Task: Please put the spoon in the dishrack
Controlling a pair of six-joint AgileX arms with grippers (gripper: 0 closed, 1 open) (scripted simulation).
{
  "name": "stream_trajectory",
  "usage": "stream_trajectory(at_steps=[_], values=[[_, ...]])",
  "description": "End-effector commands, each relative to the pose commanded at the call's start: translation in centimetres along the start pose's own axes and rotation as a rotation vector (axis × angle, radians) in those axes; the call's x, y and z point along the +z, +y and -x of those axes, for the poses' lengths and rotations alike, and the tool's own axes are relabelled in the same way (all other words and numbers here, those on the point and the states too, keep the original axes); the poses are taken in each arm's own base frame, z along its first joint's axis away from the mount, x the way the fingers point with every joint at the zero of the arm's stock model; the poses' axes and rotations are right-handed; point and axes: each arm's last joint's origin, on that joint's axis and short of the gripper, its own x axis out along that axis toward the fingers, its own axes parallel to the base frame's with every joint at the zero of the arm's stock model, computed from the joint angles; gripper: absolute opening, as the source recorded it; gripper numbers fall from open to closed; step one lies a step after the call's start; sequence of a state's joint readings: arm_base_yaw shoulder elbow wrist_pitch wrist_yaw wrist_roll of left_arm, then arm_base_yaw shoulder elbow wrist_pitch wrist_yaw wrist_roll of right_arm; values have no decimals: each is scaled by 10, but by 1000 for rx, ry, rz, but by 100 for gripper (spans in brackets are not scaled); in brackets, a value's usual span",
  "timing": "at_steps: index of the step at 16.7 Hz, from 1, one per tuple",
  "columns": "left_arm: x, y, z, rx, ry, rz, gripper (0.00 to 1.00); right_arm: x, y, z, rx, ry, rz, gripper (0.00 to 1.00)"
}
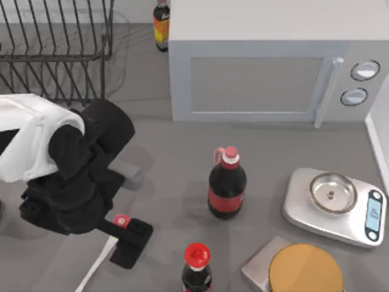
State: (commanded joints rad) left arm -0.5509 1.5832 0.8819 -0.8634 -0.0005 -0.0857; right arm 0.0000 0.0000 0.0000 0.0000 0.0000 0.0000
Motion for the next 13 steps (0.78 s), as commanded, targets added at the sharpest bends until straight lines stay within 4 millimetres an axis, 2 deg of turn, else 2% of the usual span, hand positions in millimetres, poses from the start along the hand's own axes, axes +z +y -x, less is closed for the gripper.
stream_trajectory(at_steps=[3,6,11,13], values=[[0,0,-35,-1,-9,1,100,0,0,0,0,0,0,100],[-4,0,-57,0,-1,0,100,0,0,0,0,0,0,100],[-4,0,-60,0,1,0,100,0,0,0,0,0,0,100],[-4,0,-60,0,1,0,85,0,0,0,0,0,0,100]])
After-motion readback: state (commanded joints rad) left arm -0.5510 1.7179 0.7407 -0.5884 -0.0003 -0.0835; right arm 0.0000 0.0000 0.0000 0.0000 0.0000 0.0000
